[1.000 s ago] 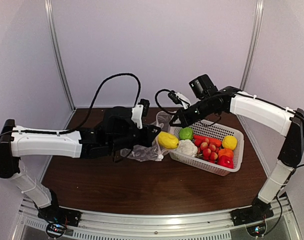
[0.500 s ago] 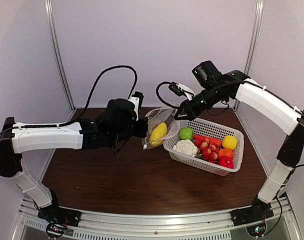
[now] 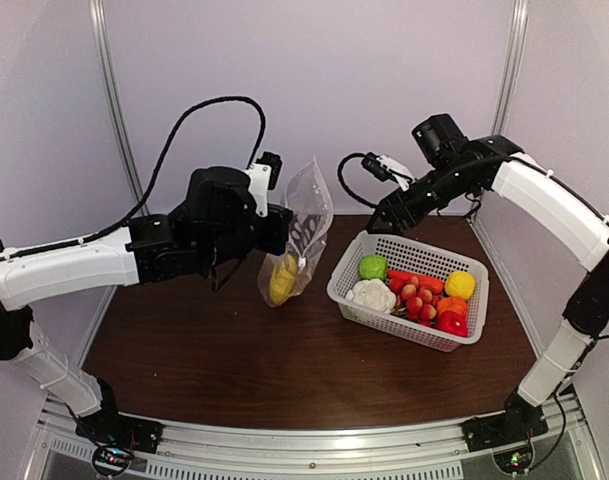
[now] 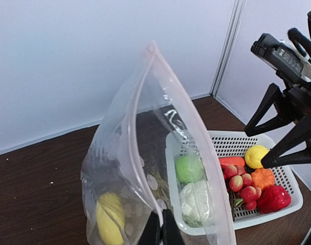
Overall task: Place the food in the zip-top bag and seal the zipper
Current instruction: Adjust the zipper food storage bag at the center of the board.
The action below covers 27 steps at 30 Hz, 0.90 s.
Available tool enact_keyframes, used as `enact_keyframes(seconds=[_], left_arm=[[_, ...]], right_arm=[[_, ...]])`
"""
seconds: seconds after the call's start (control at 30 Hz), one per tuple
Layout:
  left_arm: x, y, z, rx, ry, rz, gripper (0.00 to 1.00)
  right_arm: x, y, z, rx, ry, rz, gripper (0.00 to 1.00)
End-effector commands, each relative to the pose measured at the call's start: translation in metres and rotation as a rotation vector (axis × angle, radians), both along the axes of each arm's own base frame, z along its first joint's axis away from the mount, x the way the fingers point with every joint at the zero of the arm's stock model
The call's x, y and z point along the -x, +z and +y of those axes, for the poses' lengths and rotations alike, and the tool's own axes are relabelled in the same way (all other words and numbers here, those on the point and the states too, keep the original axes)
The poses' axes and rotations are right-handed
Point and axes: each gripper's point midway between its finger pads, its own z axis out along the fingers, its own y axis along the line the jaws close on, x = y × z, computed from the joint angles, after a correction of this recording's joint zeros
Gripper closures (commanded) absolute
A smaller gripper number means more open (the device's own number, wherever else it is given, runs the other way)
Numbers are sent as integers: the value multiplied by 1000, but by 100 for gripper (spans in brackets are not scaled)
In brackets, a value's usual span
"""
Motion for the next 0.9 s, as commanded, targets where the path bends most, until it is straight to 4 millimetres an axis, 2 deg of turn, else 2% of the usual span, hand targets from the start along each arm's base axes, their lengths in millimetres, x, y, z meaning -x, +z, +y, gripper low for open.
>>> enact_keyframes(seconds=[0.0, 0.2, 0.37, 0.43, 0.57, 0.67, 0.87], left_arm=[[-1, 7, -7, -65, -68, -26, 100], [3, -9, -20, -125, -156, -8, 100], [14, -13, -27, -115, -239, 5, 100], [21, -12, -30, -92, -281, 7, 100], [29, -16, -35, -68, -330, 33, 100], [33, -21, -35, -65, -351, 53, 100], [39, -25, -35, -50, -372, 75, 100]], right_arm=[[8, -2, -53, 32, -36, 0, 35], [1, -44, -127, 131, -155, 14, 33], [-5, -86, -195, 407, -327, -12, 37], [-8, -100, -214, 482, -406, -19, 36], [-18, -119, -234, 569, -523, 4, 33], [-28, -132, -242, 621, -563, 27, 29], [-42, -157, -253, 712, -584, 58, 28]])
